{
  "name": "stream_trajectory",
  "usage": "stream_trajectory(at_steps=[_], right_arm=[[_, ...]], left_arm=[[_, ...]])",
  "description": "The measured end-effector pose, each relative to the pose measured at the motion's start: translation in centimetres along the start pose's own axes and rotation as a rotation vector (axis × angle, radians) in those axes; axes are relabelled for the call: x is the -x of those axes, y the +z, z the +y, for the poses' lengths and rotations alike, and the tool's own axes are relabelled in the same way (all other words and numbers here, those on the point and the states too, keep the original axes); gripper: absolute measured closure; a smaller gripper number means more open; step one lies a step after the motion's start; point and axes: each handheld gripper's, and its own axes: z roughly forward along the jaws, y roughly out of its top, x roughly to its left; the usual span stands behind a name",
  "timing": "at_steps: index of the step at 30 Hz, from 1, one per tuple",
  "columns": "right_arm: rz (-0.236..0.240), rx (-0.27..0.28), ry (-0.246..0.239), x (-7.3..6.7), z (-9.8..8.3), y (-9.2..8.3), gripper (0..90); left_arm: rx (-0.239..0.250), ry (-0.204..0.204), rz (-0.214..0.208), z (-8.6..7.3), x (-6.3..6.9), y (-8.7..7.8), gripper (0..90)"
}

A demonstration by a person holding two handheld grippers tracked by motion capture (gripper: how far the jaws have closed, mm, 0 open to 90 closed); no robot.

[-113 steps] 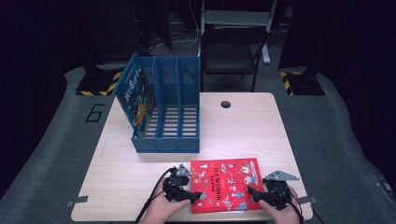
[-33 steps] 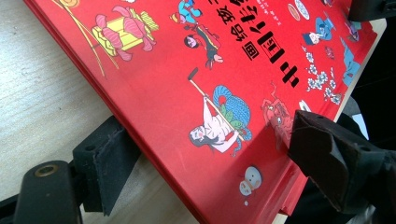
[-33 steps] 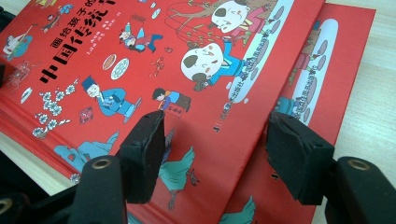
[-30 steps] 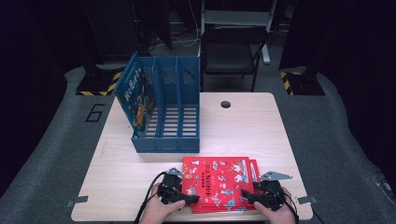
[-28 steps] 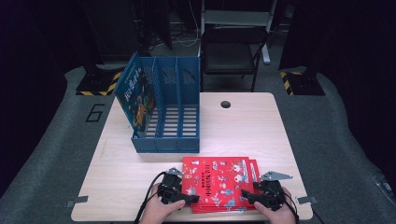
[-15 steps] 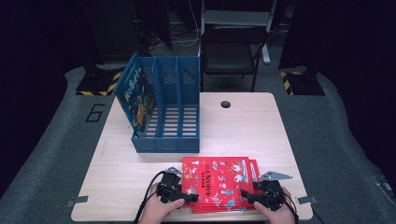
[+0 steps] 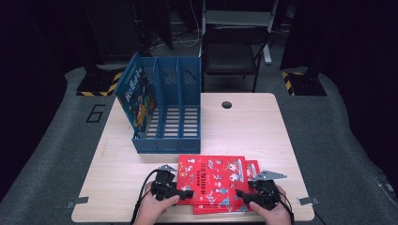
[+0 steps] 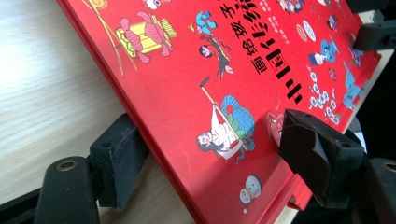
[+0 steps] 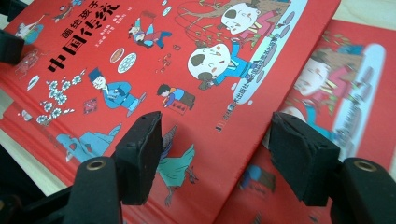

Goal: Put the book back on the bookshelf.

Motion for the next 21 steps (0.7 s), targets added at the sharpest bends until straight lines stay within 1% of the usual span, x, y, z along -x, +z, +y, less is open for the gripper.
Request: stream_trajectory(at_steps=[1,3,4,5,6,7,8,9,10,11,12,13,14,15,17,18,21], right_arm=[[0.003,0.006,-0.016,0.0,0.1,0.2,34.8],[0.011,0.009,-0.021,-0.2,0.4,0.5,34.8],[0.015,0.003,-0.027,-0.2,0.5,0.6,34.8],[0.019,0.009,-0.032,-0.3,0.6,0.8,34.8],[0.02,0.011,-0.036,-0.4,0.7,0.9,34.7],[0.026,0.009,-0.047,-0.4,0.9,1.1,34.8],[0.028,0.014,-0.052,-0.5,0.9,1.2,34.7],[0.03,0.011,-0.061,-0.5,1.0,1.3,34.6],[0.029,0.011,-0.056,-0.6,1.1,1.4,34.5],[0.033,0.016,-0.079,-0.5,1.2,1.5,34.6],[0.035,0.018,-0.073,-0.6,1.3,1.6,34.6],[0.037,0.023,-0.081,-0.6,1.3,1.6,34.6],[0.038,0.016,-0.082,-0.7,1.3,1.7,34.6],[0.033,0.019,-0.086,-0.6,1.3,1.7,34.5],[0.026,0.024,-0.078,-0.7,1.4,1.8,34.0],[0.031,0.016,-0.084,-0.7,1.4,1.7,33.6],[0.035,0.013,-0.079,-0.7,1.3,1.7,33.8]], left_arm=[[0.008,-0.003,0.007,0.0,-0.2,-0.1,24.2],[0.011,-0.015,0.008,0.0,-0.5,-0.4,24.3],[0.018,-0.012,0.015,0.0,-0.7,-0.5,24.4],[0.02,-0.029,0.01,-0.1,-0.8,-0.6,24.6],[0.023,-0.026,0.016,-0.1,-1.0,-0.7,24.7],[0.03,-0.036,0.02,-0.1,-1.1,-0.7,24.8],[0.034,-0.033,0.025,-0.1,-1.2,-0.8,24.8],[0.039,-0.039,0.024,-0.1,-1.3,-0.9,25.0],[0.038,-0.036,0.028,-0.1,-1.4,-1.0,25.2],[0.039,-0.039,0.033,-0.1,-1.5,-1.1,25.3],[0.036,-0.044,0.028,-0.1,-1.6,-1.1,25.3],[0.038,-0.052,0.028,-0.2,-1.7,-1.1,25.4],[0.038,-0.052,0.029,-0.3,-1.7,-1.0,25.4],[0.031,-0.054,0.019,-0.3,-1.7,-1.0,25.3],[0.032,-0.052,0.02,-0.4,-1.8,-1.0,25.3],[0.038,-0.055,0.02,-0.5,-1.8,-0.9,25.2],[0.039,-0.061,0.015,-0.6,-1.8,-0.9,25.3]])
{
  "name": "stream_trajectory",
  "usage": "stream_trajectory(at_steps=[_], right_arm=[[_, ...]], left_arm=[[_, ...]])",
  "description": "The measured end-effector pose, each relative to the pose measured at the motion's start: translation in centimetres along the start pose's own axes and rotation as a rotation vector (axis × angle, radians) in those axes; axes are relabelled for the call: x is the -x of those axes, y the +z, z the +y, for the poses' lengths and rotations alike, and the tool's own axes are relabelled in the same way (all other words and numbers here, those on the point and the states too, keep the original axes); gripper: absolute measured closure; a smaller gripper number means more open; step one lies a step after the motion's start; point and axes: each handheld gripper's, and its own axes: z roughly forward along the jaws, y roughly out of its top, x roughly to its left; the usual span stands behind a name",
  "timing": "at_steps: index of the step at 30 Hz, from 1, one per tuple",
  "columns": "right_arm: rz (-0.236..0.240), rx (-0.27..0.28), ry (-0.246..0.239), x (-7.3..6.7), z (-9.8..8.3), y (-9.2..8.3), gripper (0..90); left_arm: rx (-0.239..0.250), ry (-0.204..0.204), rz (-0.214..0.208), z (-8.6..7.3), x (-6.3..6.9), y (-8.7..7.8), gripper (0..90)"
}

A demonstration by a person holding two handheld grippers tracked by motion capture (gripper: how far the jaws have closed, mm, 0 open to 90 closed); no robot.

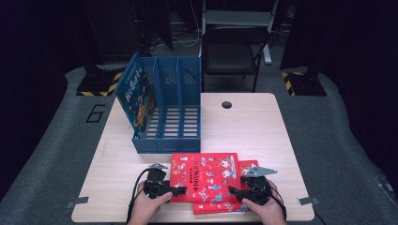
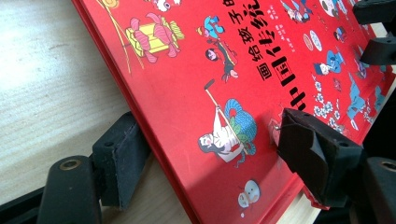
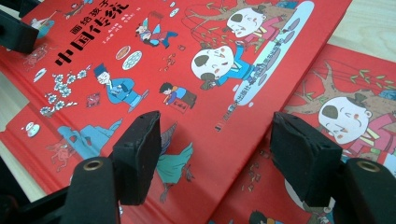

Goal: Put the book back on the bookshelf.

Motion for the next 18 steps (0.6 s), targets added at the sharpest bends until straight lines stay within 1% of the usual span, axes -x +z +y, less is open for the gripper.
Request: stream_trajectory(at_steps=[3,5,6,8,10,11,12,13,14,15,16,18], right_arm=[[0.005,0.0,0.006,0.0,-0.2,-0.2,34.1],[0.004,-0.014,0.008,0.0,-0.2,-0.4,35.5],[0.002,-0.014,0.002,0.1,-0.2,-0.5,36.2],[0.005,-0.016,0.005,0.2,-0.3,-0.7,38.3],[0.007,-0.03,0.009,0.3,-0.4,-0.9,39.5],[0.01,-0.033,0.009,0.3,-0.4,-1.0,40.8],[0.01,-0.036,0.014,0.2,-0.4,-1.0,42.4],[0.012,-0.034,0.005,0.2,-0.4,-1.1,44.3],[0.017,-0.041,0.009,0.1,-0.4,-1.2,45.2],[0.019,-0.051,0.006,0.1,-0.4,-1.3,46.1],[0.022,-0.047,0.005,0.1,-0.5,-1.3,46.9],[0.033,-0.051,0.017,0.1,-0.5,-1.3,47.0]], left_arm=[[-0.001,0.0,-0.002,-0.2,0.0,-0.1,25.8],[-0.004,-0.008,-0.004,-0.4,0.0,-0.2,26.3],[-0.005,-0.013,-0.004,-0.5,0.1,-0.3,26.4],[-0.003,-0.012,-0.004,-0.6,0.2,-0.2,26.2],[-0.009,-0.015,-0.015,-0.8,0.1,-0.3,26.2],[-0.011,-0.028,-0.021,-0.9,0.2,-0.2,26.2],[-0.009,-0.022,-0.02,-1.0,0.3,-0.2,26.1],[-0.007,-0.022,-0.018,-1.0,0.4,-0.1,25.8],[-0.012,-0.022,-0.018,-1.1,0.4,-0.2,25.4],[-0.005,-0.024,-0.014,-1.2,0.5,-0.1,25.0],[-0.008,-0.023,-0.017,-1.2,0.5,-0.1,24.8],[-0.009,-0.02,-0.018,-1.2,0.5,-0.1,24.6]])
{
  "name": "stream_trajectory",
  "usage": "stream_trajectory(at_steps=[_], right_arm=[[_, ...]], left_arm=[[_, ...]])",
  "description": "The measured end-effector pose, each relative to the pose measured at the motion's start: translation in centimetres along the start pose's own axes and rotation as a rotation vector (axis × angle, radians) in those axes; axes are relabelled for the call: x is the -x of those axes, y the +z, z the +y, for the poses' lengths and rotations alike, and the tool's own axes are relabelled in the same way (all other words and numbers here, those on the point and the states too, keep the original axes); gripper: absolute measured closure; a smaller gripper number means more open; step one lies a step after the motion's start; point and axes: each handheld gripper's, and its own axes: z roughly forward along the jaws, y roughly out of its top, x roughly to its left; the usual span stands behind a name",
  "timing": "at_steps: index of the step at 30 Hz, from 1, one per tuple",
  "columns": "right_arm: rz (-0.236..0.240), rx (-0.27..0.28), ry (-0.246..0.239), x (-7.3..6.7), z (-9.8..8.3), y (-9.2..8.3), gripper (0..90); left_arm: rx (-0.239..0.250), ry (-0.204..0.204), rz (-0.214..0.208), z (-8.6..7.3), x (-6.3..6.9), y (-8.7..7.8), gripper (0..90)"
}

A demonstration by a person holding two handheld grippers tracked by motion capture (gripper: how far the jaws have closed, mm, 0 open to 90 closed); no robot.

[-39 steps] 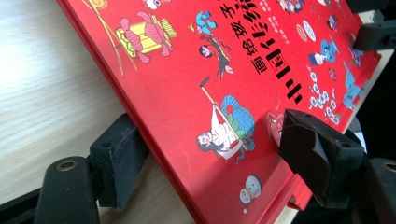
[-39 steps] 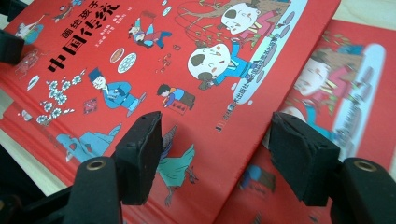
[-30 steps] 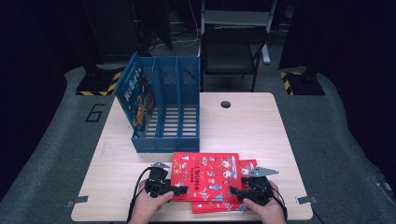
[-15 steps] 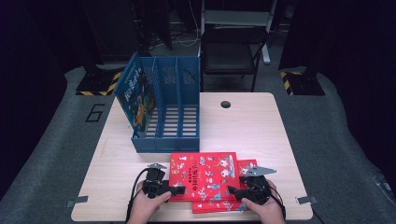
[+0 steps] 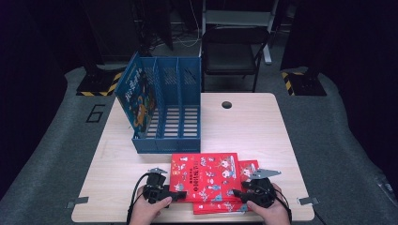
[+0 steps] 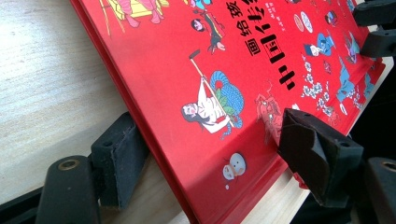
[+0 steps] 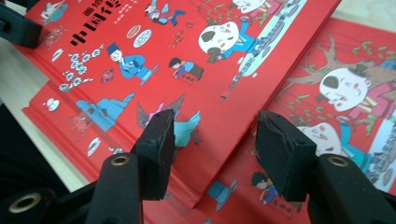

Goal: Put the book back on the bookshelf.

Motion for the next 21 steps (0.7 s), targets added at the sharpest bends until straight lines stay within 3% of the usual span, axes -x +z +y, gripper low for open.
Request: stream_trajectory(at_steps=[8,12,21], right_arm=[[0.019,0.004,-0.015,0.0,-0.2,0.1,42.2],[0.023,0.0,0.012,-0.1,-0.2,0.1,42.1],[0.036,0.013,0.006,0.2,-0.2,0.2,43.9]], left_arm=[[-0.001,0.005,0.005,0.2,0.1,0.0,24.4],[-0.005,0.004,0.005,0.3,0.1,-0.2,25.8],[0.008,-0.006,-0.003,0.6,0.1,-1.0,30.8]])
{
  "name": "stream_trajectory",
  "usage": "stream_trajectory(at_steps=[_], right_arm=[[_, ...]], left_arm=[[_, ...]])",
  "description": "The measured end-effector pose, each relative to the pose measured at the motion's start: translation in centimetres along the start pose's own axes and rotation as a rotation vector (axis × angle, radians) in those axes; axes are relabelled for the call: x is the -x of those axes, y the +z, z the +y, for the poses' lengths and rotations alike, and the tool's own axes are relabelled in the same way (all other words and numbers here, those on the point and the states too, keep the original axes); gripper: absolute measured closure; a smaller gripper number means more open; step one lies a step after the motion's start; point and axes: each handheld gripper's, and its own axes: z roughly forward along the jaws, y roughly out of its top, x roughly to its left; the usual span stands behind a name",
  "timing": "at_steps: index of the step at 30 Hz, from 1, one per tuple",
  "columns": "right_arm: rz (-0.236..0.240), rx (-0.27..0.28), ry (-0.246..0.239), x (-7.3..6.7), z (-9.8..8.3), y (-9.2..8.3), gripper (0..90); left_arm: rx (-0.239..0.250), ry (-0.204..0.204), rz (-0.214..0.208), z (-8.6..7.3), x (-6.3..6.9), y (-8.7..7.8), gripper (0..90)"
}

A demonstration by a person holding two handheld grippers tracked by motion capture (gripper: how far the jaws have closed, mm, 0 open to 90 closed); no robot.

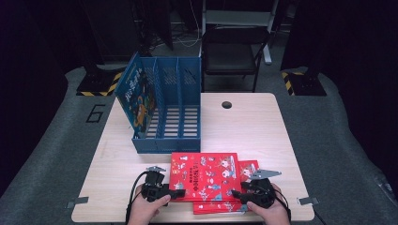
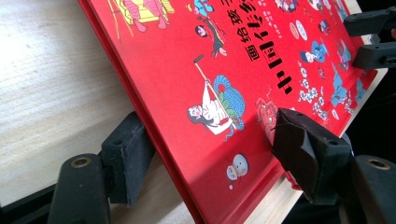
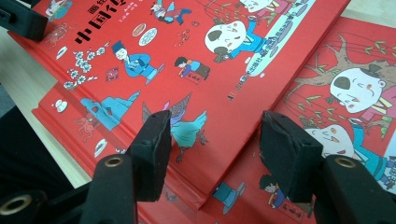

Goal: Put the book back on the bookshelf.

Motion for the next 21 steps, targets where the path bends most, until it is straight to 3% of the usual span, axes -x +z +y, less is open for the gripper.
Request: stream_trajectory(at_steps=[15,21], right_arm=[[0.017,0.001,0.036,-0.3,0.1,0.2,43.7],[0.02,0.012,0.009,-0.3,0.2,0.3,43.6]], left_arm=[[0.038,-0.009,-0.01,0.5,0.0,-1.6,38.7],[0.06,-0.012,0.001,0.5,0.0,-2.0,39.8]])
